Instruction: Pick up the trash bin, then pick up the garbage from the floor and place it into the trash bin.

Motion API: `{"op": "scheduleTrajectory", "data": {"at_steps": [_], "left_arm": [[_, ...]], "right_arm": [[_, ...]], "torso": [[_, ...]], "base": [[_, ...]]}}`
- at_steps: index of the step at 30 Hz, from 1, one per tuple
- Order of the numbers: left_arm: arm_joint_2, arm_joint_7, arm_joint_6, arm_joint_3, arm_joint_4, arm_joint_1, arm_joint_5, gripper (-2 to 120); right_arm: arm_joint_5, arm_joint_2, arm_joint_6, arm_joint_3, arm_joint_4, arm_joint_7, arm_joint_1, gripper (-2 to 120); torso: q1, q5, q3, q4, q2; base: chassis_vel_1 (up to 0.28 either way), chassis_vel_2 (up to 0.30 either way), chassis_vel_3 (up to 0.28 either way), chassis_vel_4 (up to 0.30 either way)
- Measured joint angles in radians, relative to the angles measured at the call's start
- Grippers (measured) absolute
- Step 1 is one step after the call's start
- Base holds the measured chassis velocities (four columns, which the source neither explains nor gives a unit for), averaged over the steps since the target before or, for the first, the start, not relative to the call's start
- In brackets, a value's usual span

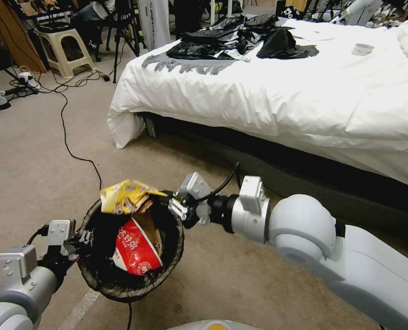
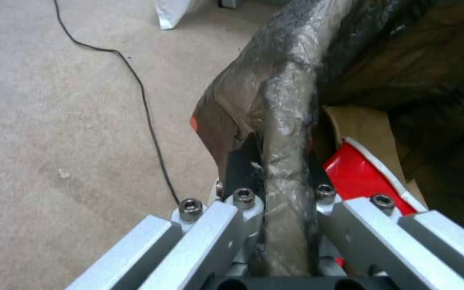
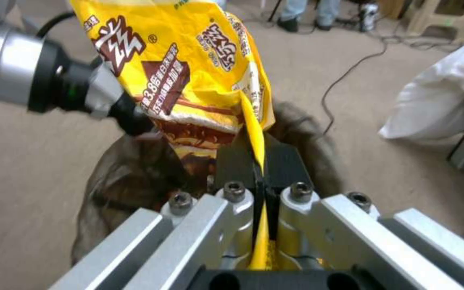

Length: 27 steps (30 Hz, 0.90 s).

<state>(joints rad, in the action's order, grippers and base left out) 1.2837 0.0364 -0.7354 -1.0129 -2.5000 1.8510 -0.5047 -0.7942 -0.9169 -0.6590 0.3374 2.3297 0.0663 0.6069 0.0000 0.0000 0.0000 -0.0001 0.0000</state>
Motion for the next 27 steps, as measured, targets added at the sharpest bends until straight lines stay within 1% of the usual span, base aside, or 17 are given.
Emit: {"op": "scheduleTrajectory", "data": {"at_steps": [1, 4, 14, 15, 16, 18, 19, 20, 21, 22, 23, 25, 26, 27], "left_arm": [[0.0, 0.0, 0.0, 0.0, 0.0, 0.0, 0.0, 1], [0.001, 0.0, 0.0, 0.002, 0.0, 0.0, 0.001, 1], [0.003, 0.0, 0.0, 0.003, 0.0, -0.003, 0.002, 1], [0.003, 0.0, 0.0, 0.004, 0.0, -0.004, 0.002, 1], [0.003, 0.0, 0.0, 0.004, 0.0, -0.004, 0.002, 1], [0.004, 0.0, 0.0, 0.004, 0.0, -0.005, 0.002, 1], [0.004, 0.0, 0.0, 0.004, 0.0, -0.005, 0.002, 1], [0.004, 0.0, 0.0, 0.004, 0.0, -0.005, 0.002, 1], [0.004, 0.0, 0.0, 0.004, 0.0, -0.006, 0.002, 1], [0.004, 0.0, 0.0, 0.004, 0.0, -0.006, 0.002, 1], [0.004, 0.0, 0.0, 0.004, 0.0, -0.006, 0.002, 1], [0.005, 0.0, 0.0, 0.006, 0.0, -0.007, 0.002, 1], [0.005, 0.0, 0.0, 0.006, 0.0, -0.007, 0.002, 1], [0.005, 0.0, 0.0, 0.006, 0.0, -0.007, 0.002, 1]], "right_arm": [[0.0, 0.0, 0.0, 0.0, 0.0, 0.0, 0.0, 0], [0.012, -0.002, -0.012, 0.044, -0.002, -0.003, -0.004, 0], [0.067, -0.016, -0.033, 0.106, -0.037, -0.017, 0.006, 0], [0.07, -0.022, -0.038, 0.116, -0.042, -0.031, 0.007, 3], [0.07, -0.022, -0.038, 0.116, -0.042, -0.031, 0.007, 3], [0.07, -0.029, -0.042, 0.13, -0.048, -0.049, 0.007, 14], [0.07, -0.029, -0.042, 0.13, -0.048, -0.049, 0.007, 14], [0.07, -0.032, -0.044, 0.134, -0.049, -0.052, 0.007, 18], [0.069, -0.035, -0.046, 0.137, -0.05, -0.057, 0.006, 24], [0.068, -0.036, -0.047, 0.138, -0.05, -0.06, 0.005, 27], [0.068, -0.036, -0.047, 0.138, -0.05, -0.06, 0.005, 27], [0.065, -0.037, -0.047, 0.139, -0.05, -0.067, 0.004, 39], [0.065, -0.037, -0.047, 0.139, -0.05, -0.067, 0.004, 39], [0.063, -0.037, -0.047, 0.139, -0.049, -0.069, 0.003, 42]], "torso": [[0.0, 0.0, 0.0, 0.0, 0.0], [0.0, 0.0, 0.0, 0.0, 0.0], [0.0, 0.0, 0.0, 0.0, 0.0], [0.0, 0.0, 0.0, 0.0, 0.0], [0.0, 0.0, 0.0, 0.0, 0.0], [0.0, 0.0, 0.0, 0.0, 0.0], [0.0, 0.0, 0.0, 0.0, 0.0], [0.0, 0.0, 0.0, 0.0001, 0.0], [0.0, 0.0, 0.0, 0.0001, 0.0], [0.0, 0.0, 0.0, 0.0001, 0.0], [0.0, 0.0, 0.0, 0.0001, 0.0], [0.0, 0.0, 0.0, 0.0001, 0.0], [0.0, 0.0, 0.0, 0.0001, 0.0], [0.0, 0.0, 0.0, 0.0001, 0.0]], "base": [[0.0, 0.0, 0.0, 0.0], [0.0, 0.0, 0.0, 0.0], [0.0, 0.0, 0.0, 0.0], [0.0, 0.0, 0.0, 0.0], [0.0, 0.0, 0.0, 0.0], [0.0, 0.0, 0.0, 0.0], [0.0, 0.0, 0.0, 0.0], [0.0, 0.0, 0.0, 0.0], [0.0, 0.0, 0.0, 0.0], [0.0, 0.0, 0.0, 0.0], [0.0, 0.0, 0.0, 0.0], [0.0, 0.0, 0.0, 0.0], [0.0, 0.0, 0.0, 0.0], [0.0, 0.0, 0.0, 0.0]]}}
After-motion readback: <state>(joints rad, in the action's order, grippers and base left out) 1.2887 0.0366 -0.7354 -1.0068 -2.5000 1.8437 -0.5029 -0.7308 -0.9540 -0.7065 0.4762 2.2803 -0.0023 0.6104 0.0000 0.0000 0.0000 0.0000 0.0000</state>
